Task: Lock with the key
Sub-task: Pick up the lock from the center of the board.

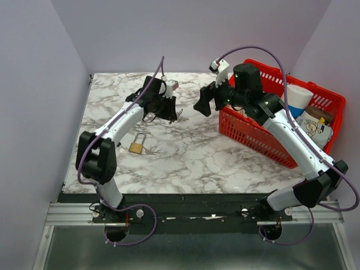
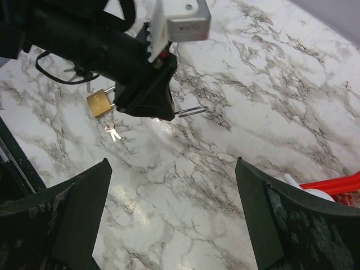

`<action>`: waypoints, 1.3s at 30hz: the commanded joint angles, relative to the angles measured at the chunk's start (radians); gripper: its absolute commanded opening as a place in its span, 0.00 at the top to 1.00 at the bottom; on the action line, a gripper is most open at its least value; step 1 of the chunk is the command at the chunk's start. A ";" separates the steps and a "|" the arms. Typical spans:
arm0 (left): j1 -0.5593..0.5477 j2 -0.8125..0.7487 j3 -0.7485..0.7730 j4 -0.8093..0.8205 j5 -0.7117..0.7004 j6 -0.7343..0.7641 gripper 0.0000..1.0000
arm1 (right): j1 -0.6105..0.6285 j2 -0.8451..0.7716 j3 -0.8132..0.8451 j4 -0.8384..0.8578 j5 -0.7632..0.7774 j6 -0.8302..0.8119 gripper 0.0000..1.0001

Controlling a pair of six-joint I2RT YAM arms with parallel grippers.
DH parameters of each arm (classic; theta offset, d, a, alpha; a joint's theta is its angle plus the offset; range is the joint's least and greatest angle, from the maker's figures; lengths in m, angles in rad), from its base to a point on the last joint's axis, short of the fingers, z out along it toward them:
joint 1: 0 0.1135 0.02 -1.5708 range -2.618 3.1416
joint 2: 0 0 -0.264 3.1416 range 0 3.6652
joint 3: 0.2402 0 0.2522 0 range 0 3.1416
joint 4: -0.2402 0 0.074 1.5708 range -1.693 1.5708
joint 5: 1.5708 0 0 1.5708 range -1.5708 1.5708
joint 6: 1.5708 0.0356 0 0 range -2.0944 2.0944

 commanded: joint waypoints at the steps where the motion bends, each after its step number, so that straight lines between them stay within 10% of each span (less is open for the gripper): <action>1: 0.049 -0.222 -0.153 0.186 0.173 -0.113 1.00 | -0.005 0.019 0.052 -0.014 -0.096 0.010 0.00; 10: 0.164 -0.506 -0.336 0.314 0.528 -0.089 1.00 | -0.005 0.012 0.046 -0.020 -0.438 -0.291 0.11; 20: 0.155 -0.771 -0.527 0.512 0.243 -0.284 1.00 | -0.005 0.044 0.017 0.189 -0.405 0.300 0.43; 26: 0.103 -0.821 -0.544 0.516 0.030 -0.299 1.00 | 0.044 0.041 -0.043 0.364 -0.311 0.554 0.36; 39: 0.033 -0.824 -0.538 0.535 -0.073 -0.350 1.00 | 0.160 0.220 0.071 0.365 -0.096 0.580 0.36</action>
